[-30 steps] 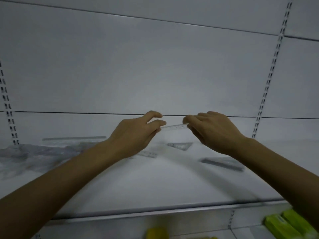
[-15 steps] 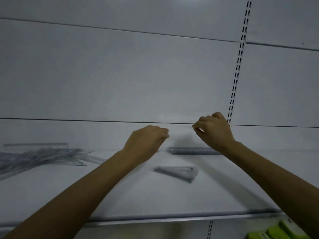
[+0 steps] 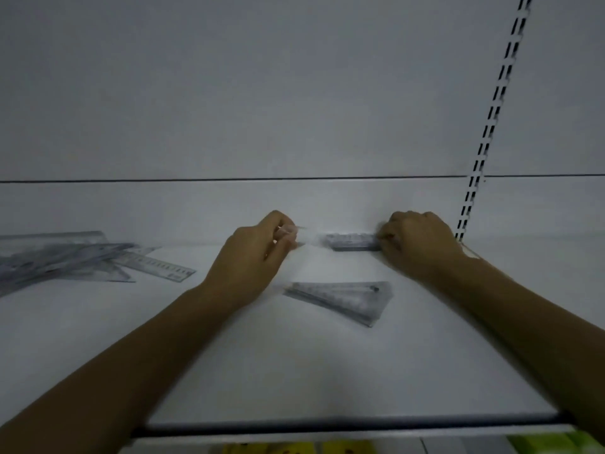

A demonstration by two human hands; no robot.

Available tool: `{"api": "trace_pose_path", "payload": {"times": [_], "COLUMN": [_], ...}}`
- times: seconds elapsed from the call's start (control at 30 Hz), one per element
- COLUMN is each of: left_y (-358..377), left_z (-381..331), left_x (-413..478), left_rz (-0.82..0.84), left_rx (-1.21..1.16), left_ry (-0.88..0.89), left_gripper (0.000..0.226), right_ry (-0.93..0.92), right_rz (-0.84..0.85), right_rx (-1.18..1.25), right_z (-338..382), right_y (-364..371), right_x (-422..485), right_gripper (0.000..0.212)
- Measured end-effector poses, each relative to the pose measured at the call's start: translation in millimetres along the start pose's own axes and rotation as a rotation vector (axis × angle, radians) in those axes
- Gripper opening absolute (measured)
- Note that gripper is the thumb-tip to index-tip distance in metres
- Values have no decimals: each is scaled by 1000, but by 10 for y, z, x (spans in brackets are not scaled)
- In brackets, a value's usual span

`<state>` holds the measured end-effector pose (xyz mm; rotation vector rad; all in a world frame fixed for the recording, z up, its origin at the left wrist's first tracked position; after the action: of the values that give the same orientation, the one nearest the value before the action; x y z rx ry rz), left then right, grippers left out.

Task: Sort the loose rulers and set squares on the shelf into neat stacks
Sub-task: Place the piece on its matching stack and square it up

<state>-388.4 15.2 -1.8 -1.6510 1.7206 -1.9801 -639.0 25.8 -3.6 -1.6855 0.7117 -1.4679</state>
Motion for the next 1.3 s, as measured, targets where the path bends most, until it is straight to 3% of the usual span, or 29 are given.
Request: {"api": "trace_pose_path", "payload": {"times": [0.1, 0.2, 0.27, 0.33, 0.5, 0.63, 0.8, 0.9, 1.0, 1.1, 1.3], "left_y": [-12, -57, -96, -117, -151, -150, -87, -83, -91, -31, 35], "left_z": [-14, -38, -131, -310, -532, -511, -490, -393, -283, -217, -149], "left_x": [15, 13, 11, 17, -10, -66, -54, -37, -76, -118, -99], "left_rz": [-13, 8, -24, -126, -289, -344, -128, 191, 369, 462, 415], "left_rx": [-14, 71, 179, 277, 312, 442, 367, 271, 242, 189, 9], "left_ry": [9, -10, 40, 156, 342, 463, 427, 251, 168, 153, 175], "left_gripper": [27, 36, 38, 38, 39, 40, 51, 70, 80, 69, 36], "right_ry": [89, 57, -11, -105, -123, -102, -97, -12, 43, 34, 6], "right_rz": [29, -101, -231, -258, -154, 95, 177, 210, 251, 333, 449], "right_rx": [111, 191, 411, 709, 1019, 1050, 980, 892, 855, 812, 681], "right_z": [-32, 11, 234, 585, 994, 983, 914, 757, 651, 692, 704], "right_y": [-14, -161, -382, -569, -632, -546, -577, -614, -622, -556, -448], "right_x": [-12, -34, -72, -108, -141, -172, -191, -197, -226, -257, -288], "right_gripper": [29, 27, 36, 44, 35, 33, 34, 31, 26, 27, 32]}}
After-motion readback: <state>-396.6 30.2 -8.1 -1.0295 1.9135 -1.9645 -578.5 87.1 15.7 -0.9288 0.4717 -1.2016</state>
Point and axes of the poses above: each hand's wrist, its own x-axis towards the middle knuckle, its own y-axis out of the palm, z = x × y, the point moved 4 cm from there along x, towards the middle knuckle, and after that the axes turned 13 degrees about x, right-handed, at the moved point
